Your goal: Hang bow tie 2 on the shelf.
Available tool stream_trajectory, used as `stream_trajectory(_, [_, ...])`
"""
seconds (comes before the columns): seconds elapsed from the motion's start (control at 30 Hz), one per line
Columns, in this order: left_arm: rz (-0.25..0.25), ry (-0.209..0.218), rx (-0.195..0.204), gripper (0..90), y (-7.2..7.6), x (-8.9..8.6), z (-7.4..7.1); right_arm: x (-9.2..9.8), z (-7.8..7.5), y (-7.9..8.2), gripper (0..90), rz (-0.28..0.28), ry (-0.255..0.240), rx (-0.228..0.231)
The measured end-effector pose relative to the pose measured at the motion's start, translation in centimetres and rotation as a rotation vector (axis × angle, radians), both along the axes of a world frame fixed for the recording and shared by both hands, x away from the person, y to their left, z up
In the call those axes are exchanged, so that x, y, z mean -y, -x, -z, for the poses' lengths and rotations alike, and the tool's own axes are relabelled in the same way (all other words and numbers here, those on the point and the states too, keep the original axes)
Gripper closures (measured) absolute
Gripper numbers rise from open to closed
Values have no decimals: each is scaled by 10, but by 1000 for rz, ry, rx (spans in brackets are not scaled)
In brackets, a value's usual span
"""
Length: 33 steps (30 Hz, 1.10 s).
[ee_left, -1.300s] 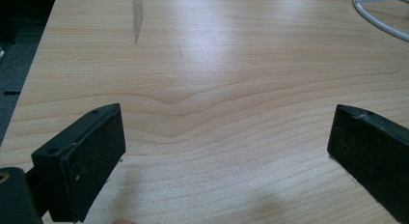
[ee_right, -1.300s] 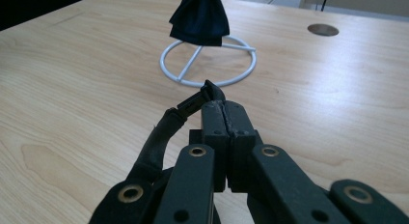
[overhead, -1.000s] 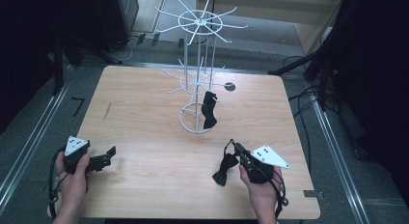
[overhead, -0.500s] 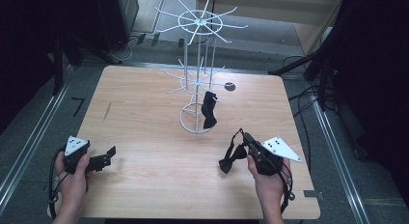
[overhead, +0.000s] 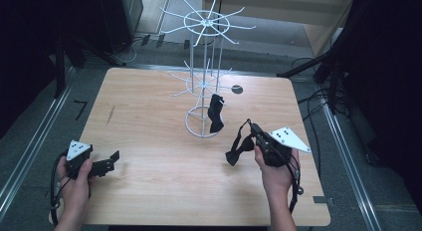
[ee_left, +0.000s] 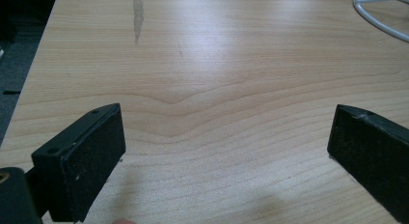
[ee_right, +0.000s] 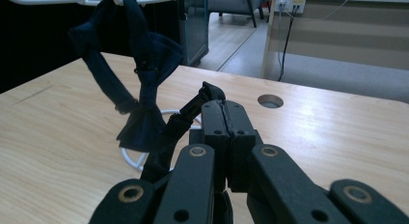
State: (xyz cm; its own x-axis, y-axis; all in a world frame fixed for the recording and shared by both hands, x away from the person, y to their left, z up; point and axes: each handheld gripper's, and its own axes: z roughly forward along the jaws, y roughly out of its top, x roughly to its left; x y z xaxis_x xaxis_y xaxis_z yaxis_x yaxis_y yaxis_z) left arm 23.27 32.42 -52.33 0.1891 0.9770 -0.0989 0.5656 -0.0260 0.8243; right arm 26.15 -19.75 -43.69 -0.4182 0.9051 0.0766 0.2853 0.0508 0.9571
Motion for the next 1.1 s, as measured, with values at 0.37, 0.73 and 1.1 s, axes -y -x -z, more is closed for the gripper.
stream_trajectory(0.37, [0,4,1,1,0,0,0,-5,-15,-21,900,9,1,25])
stream_trajectory(0.73, [2,7,1,1,0,0,0,-8,-21,-38,900,14,-1,28])
stream_trajectory(1.1, [0,7,1,1,0,0,0,-10,-28,-48,900,14,8,40])
